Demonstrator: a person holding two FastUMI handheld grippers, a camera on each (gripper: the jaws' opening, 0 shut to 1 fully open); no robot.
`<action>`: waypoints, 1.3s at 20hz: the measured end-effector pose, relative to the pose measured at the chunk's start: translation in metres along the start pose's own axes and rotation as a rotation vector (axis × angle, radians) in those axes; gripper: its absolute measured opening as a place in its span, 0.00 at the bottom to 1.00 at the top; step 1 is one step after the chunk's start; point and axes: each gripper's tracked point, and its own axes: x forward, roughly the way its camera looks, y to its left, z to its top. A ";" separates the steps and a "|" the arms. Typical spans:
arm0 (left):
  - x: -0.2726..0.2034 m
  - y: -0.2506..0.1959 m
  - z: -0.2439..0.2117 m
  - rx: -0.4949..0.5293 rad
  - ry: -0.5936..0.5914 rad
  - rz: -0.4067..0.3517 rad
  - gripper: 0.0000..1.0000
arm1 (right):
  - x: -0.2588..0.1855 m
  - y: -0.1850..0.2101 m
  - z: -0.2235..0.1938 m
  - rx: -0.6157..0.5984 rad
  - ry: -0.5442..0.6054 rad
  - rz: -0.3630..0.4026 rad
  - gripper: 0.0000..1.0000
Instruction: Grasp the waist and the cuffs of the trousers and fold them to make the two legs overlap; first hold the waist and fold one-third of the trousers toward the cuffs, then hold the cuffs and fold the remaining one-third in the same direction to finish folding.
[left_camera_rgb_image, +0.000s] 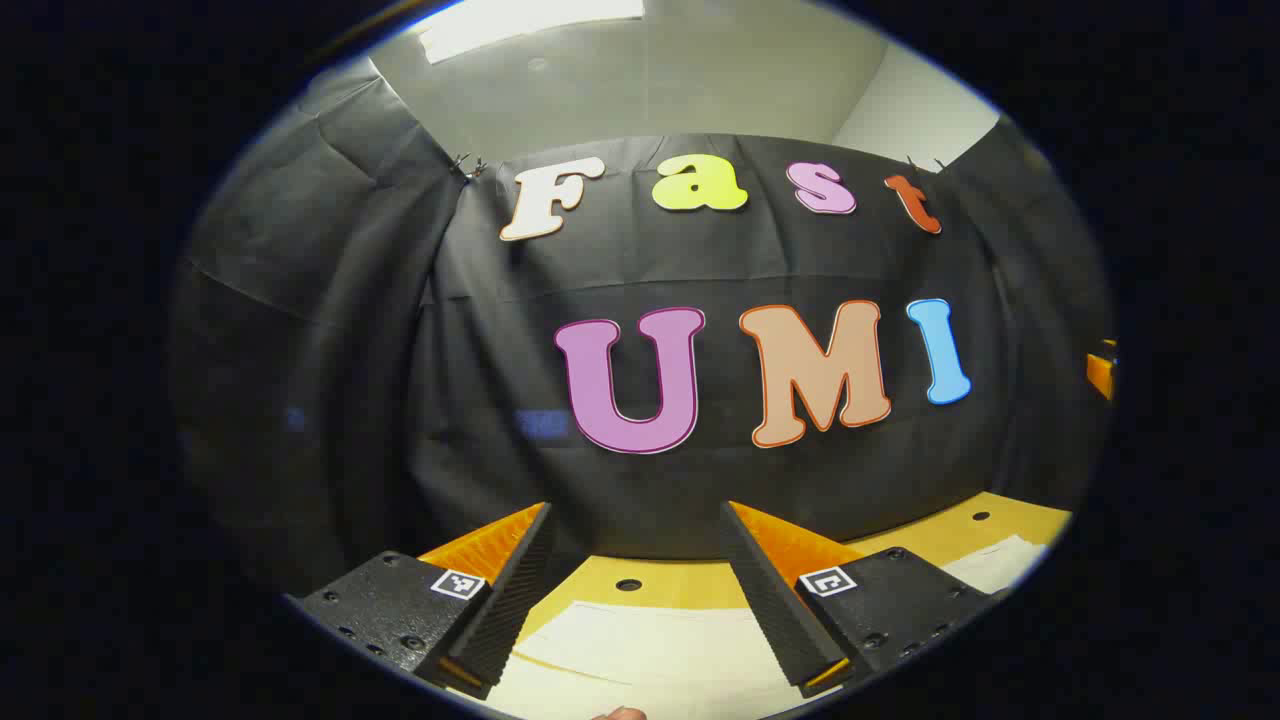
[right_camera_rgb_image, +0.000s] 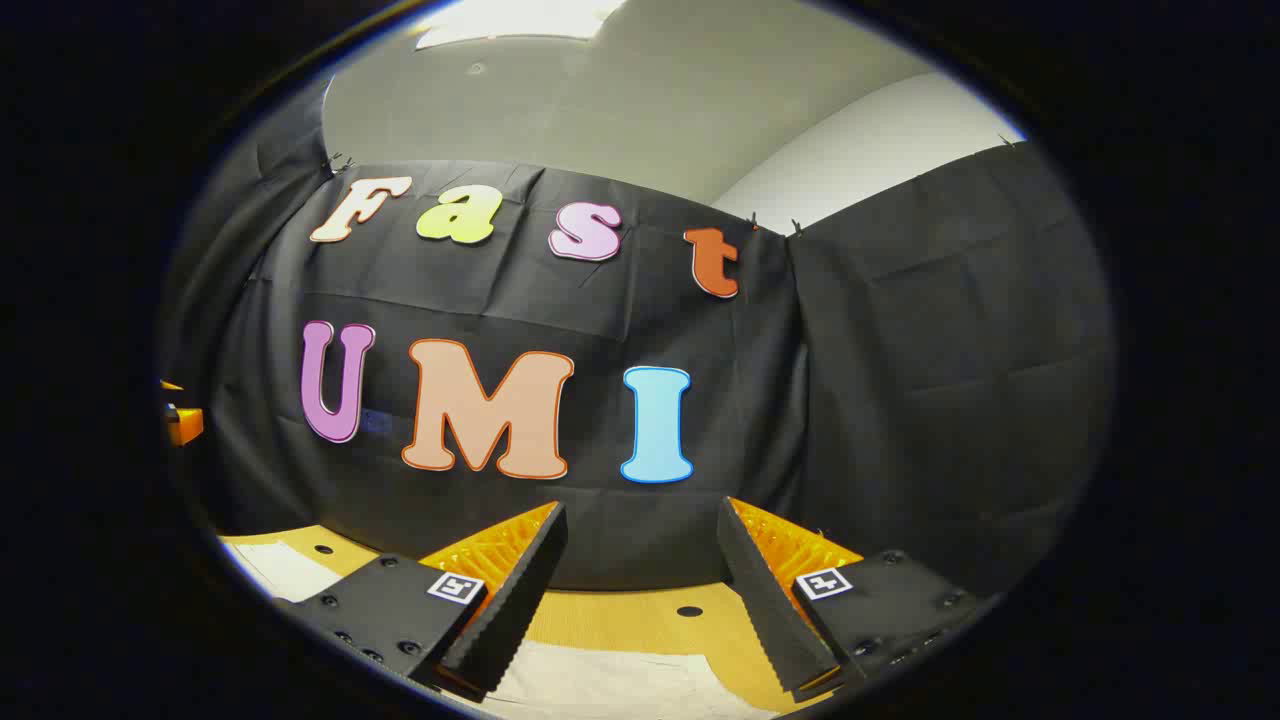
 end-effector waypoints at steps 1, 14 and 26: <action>0.001 -0.001 -0.002 0.003 0.004 -0.001 0.98 | 0.002 0.000 -0.001 0.002 0.003 0.003 0.97; 0.005 -0.010 -0.004 -0.002 0.012 0.008 0.98 | 0.011 -0.006 -0.008 -0.031 0.012 0.015 0.96; 0.008 -0.016 -0.012 0.009 0.028 0.013 0.99 | 0.004 -0.028 -0.048 -0.129 0.091 0.064 0.97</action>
